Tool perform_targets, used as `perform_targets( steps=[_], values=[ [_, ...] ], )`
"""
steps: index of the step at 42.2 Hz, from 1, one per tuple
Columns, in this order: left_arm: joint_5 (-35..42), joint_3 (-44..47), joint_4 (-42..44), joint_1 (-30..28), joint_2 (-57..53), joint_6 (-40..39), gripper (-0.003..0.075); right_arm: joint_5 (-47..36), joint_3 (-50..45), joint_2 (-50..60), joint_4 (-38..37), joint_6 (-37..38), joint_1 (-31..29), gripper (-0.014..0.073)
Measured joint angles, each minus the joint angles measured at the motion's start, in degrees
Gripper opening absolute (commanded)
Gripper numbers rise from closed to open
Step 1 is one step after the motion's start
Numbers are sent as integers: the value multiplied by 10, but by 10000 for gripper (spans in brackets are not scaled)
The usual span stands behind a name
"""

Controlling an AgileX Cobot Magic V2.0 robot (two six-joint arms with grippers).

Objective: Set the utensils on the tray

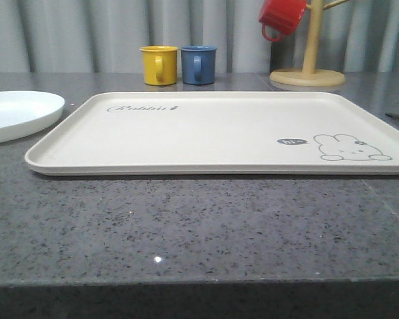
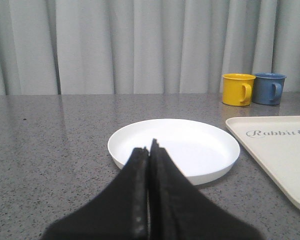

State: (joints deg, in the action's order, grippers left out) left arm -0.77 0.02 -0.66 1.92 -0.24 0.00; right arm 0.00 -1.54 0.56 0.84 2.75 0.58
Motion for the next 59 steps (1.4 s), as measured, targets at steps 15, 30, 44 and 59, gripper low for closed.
perform_targets(
  steps=[15,30,44,59],
  values=[
    [24,-3,0,0,0,0,-20,0,8,0,0,0,0,-113],
    [-111,-229,2,0,32,0,-20,203,263,-49,1,0,0,-113],
    [-319,-400,3,0,207,0,-20,374,402,-218,1,0,0,-113],
    [-351,-400,3,0,283,0,-20,406,402,-311,2,0,0,-107]
  ],
)
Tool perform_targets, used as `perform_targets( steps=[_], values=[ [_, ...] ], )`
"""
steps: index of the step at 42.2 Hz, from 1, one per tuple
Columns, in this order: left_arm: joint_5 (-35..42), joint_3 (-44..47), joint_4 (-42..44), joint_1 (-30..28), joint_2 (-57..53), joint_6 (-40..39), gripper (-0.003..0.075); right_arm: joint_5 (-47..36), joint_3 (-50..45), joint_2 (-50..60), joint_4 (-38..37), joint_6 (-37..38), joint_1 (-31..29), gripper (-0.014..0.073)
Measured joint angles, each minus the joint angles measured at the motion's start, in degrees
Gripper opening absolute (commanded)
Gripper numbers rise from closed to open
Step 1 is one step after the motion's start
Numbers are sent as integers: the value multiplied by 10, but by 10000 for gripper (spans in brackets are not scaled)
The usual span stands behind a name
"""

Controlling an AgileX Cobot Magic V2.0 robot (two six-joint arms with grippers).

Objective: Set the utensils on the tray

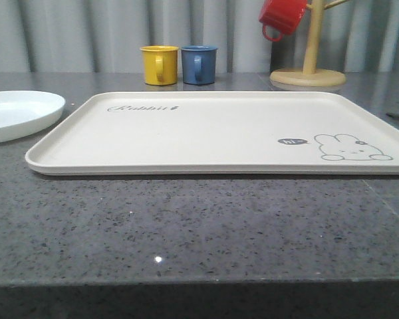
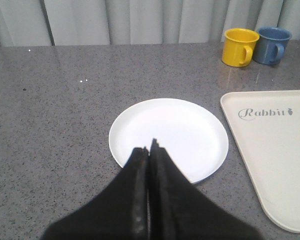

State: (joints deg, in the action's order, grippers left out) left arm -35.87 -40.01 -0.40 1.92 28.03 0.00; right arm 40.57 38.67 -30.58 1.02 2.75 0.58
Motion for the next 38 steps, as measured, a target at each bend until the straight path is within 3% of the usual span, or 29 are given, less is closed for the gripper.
perform_targets(
  steps=[3,6,11,14,16,27,38],
  values=[
    [0,0,0,0,7,0,-2,10,0,-12,0,0,0,-60],
    [-1,0,0,0,14,0,81,14,0,-23,0,0,0,54],
    [-5,0,0,0,27,0,335,17,0,-37,0,0,0,316],
    [-6,0,0,0,35,0,475,18,0,-45,0,0,0,423],
    [-7,0,0,0,41,0,517,18,0,-47,0,0,0,448],
    [-44,-15,0,0,102,0,524,20,0,-47,0,0,0,442],
    [-107,-83,13,0,242,0,524,20,0,-47,0,0,0,442]
  ],
)
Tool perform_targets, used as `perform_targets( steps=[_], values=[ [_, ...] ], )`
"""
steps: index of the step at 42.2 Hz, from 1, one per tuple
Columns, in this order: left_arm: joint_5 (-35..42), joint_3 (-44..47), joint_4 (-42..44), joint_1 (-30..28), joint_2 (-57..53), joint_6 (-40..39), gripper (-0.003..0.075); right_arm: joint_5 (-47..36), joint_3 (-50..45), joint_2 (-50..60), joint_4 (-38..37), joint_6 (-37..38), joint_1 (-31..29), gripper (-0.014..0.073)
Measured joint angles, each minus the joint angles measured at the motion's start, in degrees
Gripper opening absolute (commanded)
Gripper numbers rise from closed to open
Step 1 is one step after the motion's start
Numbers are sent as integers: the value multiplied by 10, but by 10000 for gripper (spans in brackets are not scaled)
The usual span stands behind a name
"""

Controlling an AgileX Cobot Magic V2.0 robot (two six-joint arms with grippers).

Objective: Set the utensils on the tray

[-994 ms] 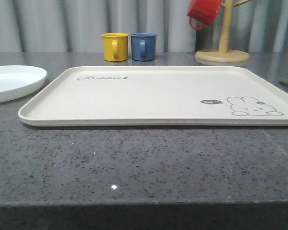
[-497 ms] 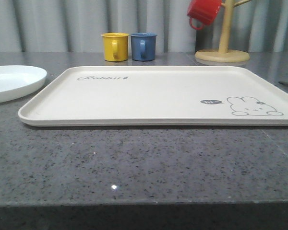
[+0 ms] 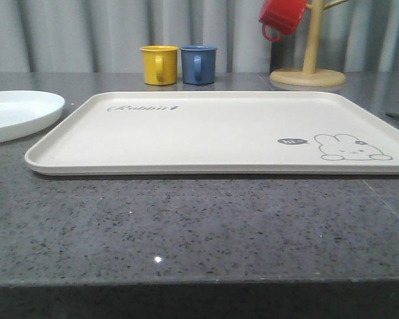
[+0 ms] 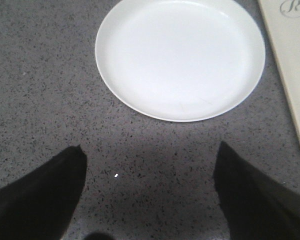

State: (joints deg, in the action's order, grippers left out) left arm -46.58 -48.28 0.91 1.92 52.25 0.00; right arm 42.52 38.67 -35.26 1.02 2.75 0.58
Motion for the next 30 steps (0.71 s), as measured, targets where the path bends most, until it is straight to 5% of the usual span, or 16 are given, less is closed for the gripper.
perform_targets(
  steps=[8,15,30],
  values=[
    [-37,-49,28,-9,97,0,524,0,0,0,0,0,0,442],
    [-37,-89,18,-75,183,10,524,0,0,0,0,0,0,442],
    [-23,-155,-284,-190,337,234,517,0,0,0,0,0,0,442]
  ],
)
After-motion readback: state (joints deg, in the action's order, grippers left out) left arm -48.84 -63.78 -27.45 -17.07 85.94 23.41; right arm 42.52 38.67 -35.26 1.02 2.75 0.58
